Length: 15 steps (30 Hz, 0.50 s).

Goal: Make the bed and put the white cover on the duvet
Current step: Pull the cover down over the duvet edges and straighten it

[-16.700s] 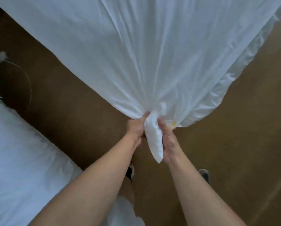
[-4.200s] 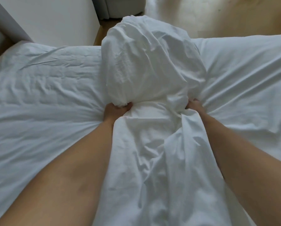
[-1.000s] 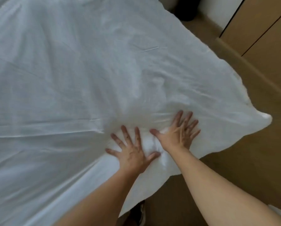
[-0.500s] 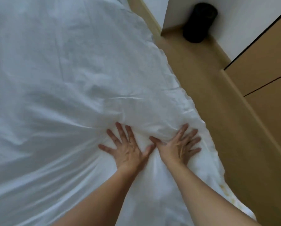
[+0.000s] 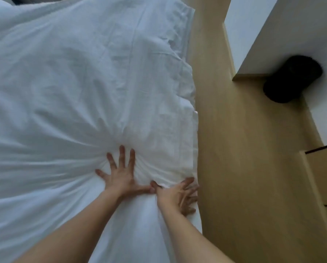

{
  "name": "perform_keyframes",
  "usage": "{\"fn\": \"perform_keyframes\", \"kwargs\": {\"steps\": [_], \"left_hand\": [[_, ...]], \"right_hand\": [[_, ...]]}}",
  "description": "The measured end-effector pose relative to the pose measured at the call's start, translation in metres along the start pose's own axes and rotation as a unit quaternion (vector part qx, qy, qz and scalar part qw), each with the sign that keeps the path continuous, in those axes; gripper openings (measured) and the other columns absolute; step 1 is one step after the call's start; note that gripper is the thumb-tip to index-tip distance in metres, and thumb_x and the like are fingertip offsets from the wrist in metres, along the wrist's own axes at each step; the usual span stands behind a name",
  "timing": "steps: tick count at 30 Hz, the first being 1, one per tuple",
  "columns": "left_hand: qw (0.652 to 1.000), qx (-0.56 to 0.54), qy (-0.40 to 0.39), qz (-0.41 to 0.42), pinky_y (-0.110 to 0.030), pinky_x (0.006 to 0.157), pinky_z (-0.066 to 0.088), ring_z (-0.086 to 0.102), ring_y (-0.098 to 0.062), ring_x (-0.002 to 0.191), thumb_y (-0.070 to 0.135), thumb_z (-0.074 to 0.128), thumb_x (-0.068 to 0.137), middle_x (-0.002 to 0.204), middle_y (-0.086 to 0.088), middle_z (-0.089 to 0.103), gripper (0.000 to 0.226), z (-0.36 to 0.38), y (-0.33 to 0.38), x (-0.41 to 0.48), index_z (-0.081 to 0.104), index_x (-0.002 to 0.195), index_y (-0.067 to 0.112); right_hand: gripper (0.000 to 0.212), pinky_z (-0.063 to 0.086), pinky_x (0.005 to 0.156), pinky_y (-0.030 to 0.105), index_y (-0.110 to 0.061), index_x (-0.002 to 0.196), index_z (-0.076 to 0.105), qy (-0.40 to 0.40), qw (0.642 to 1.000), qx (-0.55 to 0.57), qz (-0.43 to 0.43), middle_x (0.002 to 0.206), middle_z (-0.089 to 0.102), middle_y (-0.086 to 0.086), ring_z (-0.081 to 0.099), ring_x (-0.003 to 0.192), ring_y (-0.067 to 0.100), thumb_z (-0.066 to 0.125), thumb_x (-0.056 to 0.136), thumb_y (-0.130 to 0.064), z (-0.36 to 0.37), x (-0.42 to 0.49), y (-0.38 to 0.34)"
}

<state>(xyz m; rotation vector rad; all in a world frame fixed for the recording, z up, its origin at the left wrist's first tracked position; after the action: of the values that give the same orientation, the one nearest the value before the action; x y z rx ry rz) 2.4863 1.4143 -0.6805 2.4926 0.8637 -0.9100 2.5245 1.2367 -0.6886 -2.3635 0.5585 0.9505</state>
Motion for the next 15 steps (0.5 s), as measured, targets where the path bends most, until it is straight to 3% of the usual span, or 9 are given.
{"fn": "perform_keyframes", "kwargs": {"steps": [2,5,7,10,15], "left_hand": [[0.999,-0.034,-0.003,0.015,-0.088,0.102,0.006,-0.032,-0.046,0.146,0.109,0.039,0.025,0.149,0.017,-0.052,0.158,-0.021,0.007,0.016,-0.031,0.151,0.044],[0.996,-0.086,0.035,-0.006,-0.084,0.106,0.003,-0.026,-0.044,0.149,0.095,0.052,0.061,0.157,0.013,-0.044,0.138,-0.056,0.020,0.048,-0.028,0.155,0.034],[0.989,-0.116,0.081,-0.048,-0.083,0.107,-0.002,-0.029,-0.041,0.149,0.084,0.041,0.080,0.158,0.008,-0.044,0.116,-0.073,0.032,0.080,-0.027,0.156,0.030],[0.976,-0.161,0.118,-0.087,-0.080,0.108,-0.008,-0.032,-0.037,0.149,0.077,0.029,0.089,0.160,0.004,-0.040,0.097,-0.122,0.046,0.151,-0.022,0.157,0.033],[0.964,-0.184,0.121,-0.147,-0.079,0.105,-0.014,-0.035,-0.038,0.147,0.096,0.032,0.064,0.159,-0.001,-0.042,0.130,-0.227,0.066,0.278,-0.028,0.155,0.025]], "right_hand": [[0.144,0.016,0.121,0.059,-0.015,0.158,-0.018,0.064,0.993,-0.015,-0.096,0.166,-0.019,0.014,-0.004,0.154,0.040,0.073,0.065,-0.077,-0.015,0.009,-0.030],[0.128,0.005,0.123,0.060,-0.025,0.159,-0.015,0.118,0.950,-0.053,-0.283,0.166,-0.022,0.012,-0.014,0.153,0.039,0.072,0.075,-0.067,-0.033,0.027,-0.110],[0.115,-0.004,0.122,0.061,-0.030,0.161,-0.008,0.103,0.923,-0.110,-0.355,0.165,-0.025,0.011,-0.020,0.152,0.039,0.065,0.081,-0.068,-0.036,0.048,-0.171],[0.123,-0.007,0.120,0.063,-0.022,0.161,-0.006,0.056,0.947,-0.129,-0.289,0.166,-0.021,0.013,-0.019,0.152,0.040,0.056,0.075,-0.083,-0.037,0.102,-0.256],[0.166,-0.003,0.123,0.058,0.003,0.153,-0.021,0.054,0.995,-0.041,-0.074,0.163,-0.018,0.027,-0.014,0.152,0.042,0.064,0.048,-0.094,-0.047,0.191,-0.388]]}}
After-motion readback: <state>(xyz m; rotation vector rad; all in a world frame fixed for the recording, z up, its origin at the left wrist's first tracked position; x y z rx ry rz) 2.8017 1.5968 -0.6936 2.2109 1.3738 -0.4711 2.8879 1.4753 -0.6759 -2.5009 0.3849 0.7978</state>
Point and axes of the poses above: each hand's wrist, its own x-axis towards the middle knuckle, its own z-axis out of the palm, y = z × x, the point moved 4 cm from there along x, towards the middle knuckle
